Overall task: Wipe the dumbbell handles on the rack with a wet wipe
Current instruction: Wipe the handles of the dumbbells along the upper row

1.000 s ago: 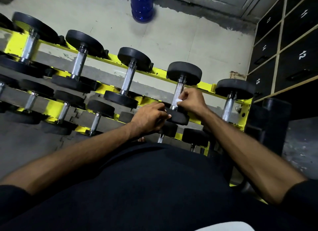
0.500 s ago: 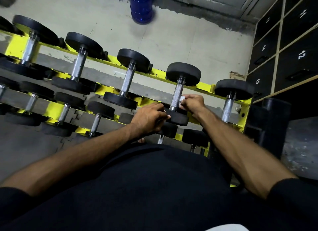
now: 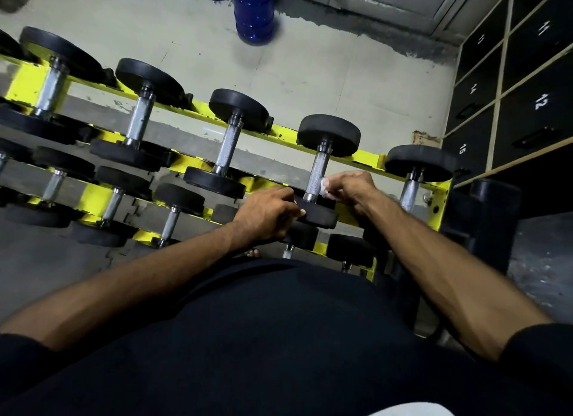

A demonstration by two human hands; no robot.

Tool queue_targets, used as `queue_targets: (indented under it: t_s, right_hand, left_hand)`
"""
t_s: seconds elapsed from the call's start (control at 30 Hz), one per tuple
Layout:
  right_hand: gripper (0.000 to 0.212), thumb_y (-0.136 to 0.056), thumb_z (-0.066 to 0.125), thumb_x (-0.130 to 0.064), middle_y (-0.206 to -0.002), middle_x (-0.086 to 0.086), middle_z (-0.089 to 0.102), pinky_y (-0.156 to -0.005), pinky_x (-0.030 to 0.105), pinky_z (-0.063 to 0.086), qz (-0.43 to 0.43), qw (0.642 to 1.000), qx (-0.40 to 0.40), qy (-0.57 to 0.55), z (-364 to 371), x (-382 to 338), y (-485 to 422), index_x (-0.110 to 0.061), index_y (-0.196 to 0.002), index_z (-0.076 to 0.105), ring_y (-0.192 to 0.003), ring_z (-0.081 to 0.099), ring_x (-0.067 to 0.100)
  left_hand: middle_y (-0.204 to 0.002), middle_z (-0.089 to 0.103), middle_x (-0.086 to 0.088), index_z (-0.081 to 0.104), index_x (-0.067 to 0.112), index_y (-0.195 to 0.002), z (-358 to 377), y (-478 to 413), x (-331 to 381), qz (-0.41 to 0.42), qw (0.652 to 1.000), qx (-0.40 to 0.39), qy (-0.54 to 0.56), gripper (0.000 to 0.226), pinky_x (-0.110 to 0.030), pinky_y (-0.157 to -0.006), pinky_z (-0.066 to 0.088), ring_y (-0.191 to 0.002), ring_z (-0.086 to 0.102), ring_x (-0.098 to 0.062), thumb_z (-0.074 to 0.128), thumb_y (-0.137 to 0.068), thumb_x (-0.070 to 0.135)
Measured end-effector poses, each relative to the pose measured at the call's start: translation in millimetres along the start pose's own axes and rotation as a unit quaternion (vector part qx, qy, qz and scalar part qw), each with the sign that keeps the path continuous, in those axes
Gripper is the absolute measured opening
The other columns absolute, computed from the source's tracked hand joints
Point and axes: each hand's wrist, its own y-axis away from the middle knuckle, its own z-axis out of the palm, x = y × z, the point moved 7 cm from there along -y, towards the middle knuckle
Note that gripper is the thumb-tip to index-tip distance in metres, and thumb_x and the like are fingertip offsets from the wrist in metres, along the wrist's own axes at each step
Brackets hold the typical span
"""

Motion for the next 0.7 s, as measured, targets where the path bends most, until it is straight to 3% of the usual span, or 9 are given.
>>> queue_targets:
  t_s: [0.07, 0.17, 0.2, 0.3, 0.33, 0.47, 0.53, 0.63, 0.7]
  right_hand:
    - [0.013, -0.071, 0.082, 0.006, -0.078, 0.011, 0.073, -0.066, 0.031, 0.061, -0.1, 0.992, 0.08, -0.001, -2, -16, -3, -0.004, -0.076, 0.074, -0.07, 0.071, 0.021]
    - [0.018, -0.07, 0.084, -0.009, -0.081, -0.002, 0.074, -0.067, 0.021, 0.055, -0.305, 0.927, 0.092, 0.196, 17, -41, 13, -0.013, -0.087, 0.078, -0.071, 0.067, 0.008]
    - [0.019, -0.072, 0.083, -0.011, -0.082, -0.003, 0.074, -0.066, 0.023, 0.053, -0.365, 0.886, 0.049, 0.282, 28, -44, 22, -0.015, -0.089, 0.079, -0.073, 0.066, 0.009]
    - [0.018, -0.075, 0.082, -0.014, -0.087, 0.001, 0.074, -0.062, 0.028, 0.049, -0.491, 0.703, -0.025, 0.514, 53, -40, 41, -0.021, -0.091, 0.079, -0.08, 0.064, 0.024]
    - [0.018, -0.077, 0.08, -0.014, -0.089, 0.001, 0.075, -0.061, 0.027, 0.047, -0.501, 0.677, -0.011, 0.539, 57, -47, 43, -0.022, -0.093, 0.079, -0.081, 0.064, 0.025]
    - [0.019, -0.087, 0.066, -0.013, -0.098, 0.004, 0.072, -0.065, 0.028, 0.047, -0.422, 0.677, 0.089, 0.596, 62, -79, 30, -0.018, -0.102, 0.077, -0.09, 0.06, 0.026]
    - [0.02, -0.087, 0.064, -0.016, -0.102, 0.006, 0.068, -0.069, 0.029, 0.049, -0.365, 0.639, 0.033, 0.676, 74, -74, 23, -0.02, -0.104, 0.074, -0.092, 0.062, 0.028]
    - [0.02, -0.085, 0.07, -0.02, -0.1, 0.005, 0.071, -0.06, 0.025, 0.041, -0.332, 0.568, -0.103, 0.746, 99, -60, 31, -0.025, -0.103, 0.075, -0.086, 0.065, 0.027]
    - [0.023, -0.085, 0.068, -0.015, -0.102, 0.005, 0.071, -0.063, 0.027, 0.044, -0.325, 0.57, -0.082, 0.75, 103, -68, 31, -0.024, -0.105, 0.074, -0.091, 0.066, 0.027]
  left_hand:
    - [-0.081, 0.054, 0.0, 0.074, 0.019, -0.083, 0, 1, 1, 0.0, 1.0, 0.003, -0.001, 0.02, -0.036, -0.058, 0.046, -0.075, 0.052, -0.02, 0.064, -0.093, 0.032]
    - [-0.081, 0.055, 0.0, 0.073, 0.018, -0.082, 0, 2, 1, -0.001, 1.0, 0.006, -0.006, 0.022, -0.036, -0.058, 0.045, -0.075, 0.052, -0.02, 0.063, -0.094, 0.033]
    - [-0.081, 0.055, -0.001, 0.073, 0.018, -0.082, 0, 2, 1, 0.0, 1.0, 0.007, -0.007, 0.022, -0.036, -0.058, 0.045, -0.075, 0.052, -0.02, 0.062, -0.094, 0.033]
    - [-0.082, 0.056, -0.002, 0.074, 0.02, -0.086, -1, 3, 2, 0.009, 1.0, 0.004, -0.009, 0.018, -0.038, -0.058, 0.046, -0.076, 0.054, -0.022, 0.063, -0.094, 0.031]
    - [-0.082, 0.056, -0.002, 0.074, 0.02, -0.087, -1, 3, 3, 0.009, 1.0, 0.004, -0.009, 0.018, -0.039, -0.058, 0.047, -0.077, 0.054, -0.023, 0.062, -0.094, 0.032]
    - [-0.084, 0.057, -0.003, 0.075, 0.019, -0.087, -1, 4, 3, -0.002, 1.0, 0.01, -0.009, 0.024, -0.04, -0.058, 0.048, -0.079, 0.055, -0.023, 0.059, -0.097, 0.034]
    - [-0.084, 0.057, -0.003, 0.075, 0.019, -0.088, -1, 4, 3, 0.001, 1.0, 0.012, -0.002, 0.022, -0.039, -0.058, 0.048, -0.078, 0.056, -0.023, 0.06, -0.097, 0.034]
    - [-0.083, 0.057, -0.002, 0.075, 0.02, -0.09, -3, 4, 4, 0.01, 1.0, 0.006, -0.001, 0.021, -0.038, -0.058, 0.047, -0.075, 0.055, -0.023, 0.06, -0.097, 0.033]
    - [-0.082, 0.057, -0.001, 0.075, 0.02, -0.09, -3, 3, 4, 0.013, 1.0, 0.002, -0.001, 0.021, -0.038, -0.057, 0.047, -0.074, 0.055, -0.022, 0.06, -0.097, 0.033]
